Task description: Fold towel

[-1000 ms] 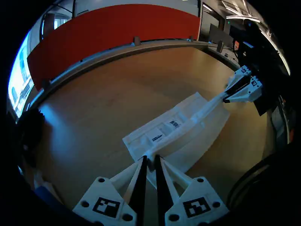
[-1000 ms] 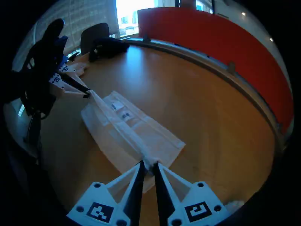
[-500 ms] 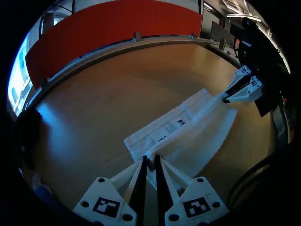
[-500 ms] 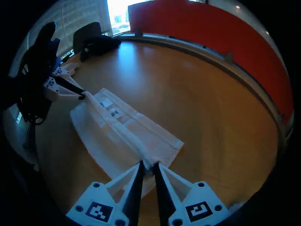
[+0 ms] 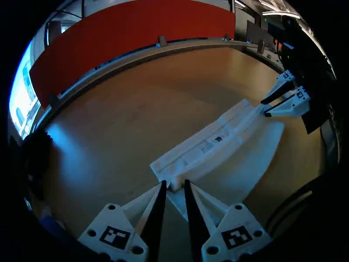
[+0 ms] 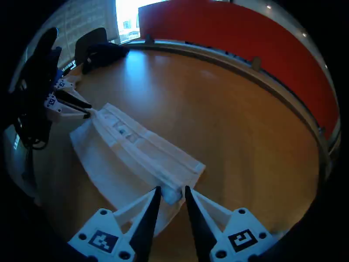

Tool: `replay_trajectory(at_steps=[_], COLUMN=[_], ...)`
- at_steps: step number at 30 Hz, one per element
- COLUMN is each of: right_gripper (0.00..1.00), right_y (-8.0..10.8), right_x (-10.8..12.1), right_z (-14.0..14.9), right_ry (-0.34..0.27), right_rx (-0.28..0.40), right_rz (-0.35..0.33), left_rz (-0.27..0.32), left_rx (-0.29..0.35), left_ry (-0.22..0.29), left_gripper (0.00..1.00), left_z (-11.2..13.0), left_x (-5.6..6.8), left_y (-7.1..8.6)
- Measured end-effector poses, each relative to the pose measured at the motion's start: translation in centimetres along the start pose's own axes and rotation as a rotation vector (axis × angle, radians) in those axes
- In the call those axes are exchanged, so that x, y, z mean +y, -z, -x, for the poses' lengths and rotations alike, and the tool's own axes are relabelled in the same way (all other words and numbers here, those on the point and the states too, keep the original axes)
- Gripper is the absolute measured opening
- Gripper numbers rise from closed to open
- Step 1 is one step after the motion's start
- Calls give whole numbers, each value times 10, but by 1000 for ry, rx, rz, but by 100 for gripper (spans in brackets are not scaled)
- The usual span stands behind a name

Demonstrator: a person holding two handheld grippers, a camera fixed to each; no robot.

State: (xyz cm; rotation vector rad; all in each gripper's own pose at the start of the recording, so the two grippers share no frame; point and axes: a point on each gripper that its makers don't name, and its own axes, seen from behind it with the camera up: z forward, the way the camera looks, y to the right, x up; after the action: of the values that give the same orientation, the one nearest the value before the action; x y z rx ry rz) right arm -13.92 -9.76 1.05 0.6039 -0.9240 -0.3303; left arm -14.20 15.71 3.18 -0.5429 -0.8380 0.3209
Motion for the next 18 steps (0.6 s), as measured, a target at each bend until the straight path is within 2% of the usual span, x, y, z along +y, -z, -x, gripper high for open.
replay_trajectory(at_steps=[3, 5, 7, 9, 11, 13, 18], right_gripper=[61, 64, 70, 83, 100, 100, 100], right_y=[-1, -3, -4, -5, -5, -4, -3], right_x=[4, 7, 12, 17, 23, 26, 28], right_z=[-2, -3, -4, -6, -8, -9, -12], right_ry=[-4, -4, -7, -9, -8, -3, 10], right_rx=[6, 10, 15, 22, 33, 39, 48], right_rz=[18, 28, 47, 67, 91, 106, 120], left_rz=[-13, -23, -31, -39, -47, -55, -77], left_rx=[1, 2, 2, 2, 2, 4, 15], left_ry=[1, 4, 6, 8, 11, 13, 18], left_gripper=[36, 40, 48, 58, 63, 73, 82], left_z=[-1, -1, -2, -2, -1, -2, -4], left_x=[-4, -6, -9, -11, -14, -16, -24], left_y=[-2, -3, -3, -2, -1, 0, 3])
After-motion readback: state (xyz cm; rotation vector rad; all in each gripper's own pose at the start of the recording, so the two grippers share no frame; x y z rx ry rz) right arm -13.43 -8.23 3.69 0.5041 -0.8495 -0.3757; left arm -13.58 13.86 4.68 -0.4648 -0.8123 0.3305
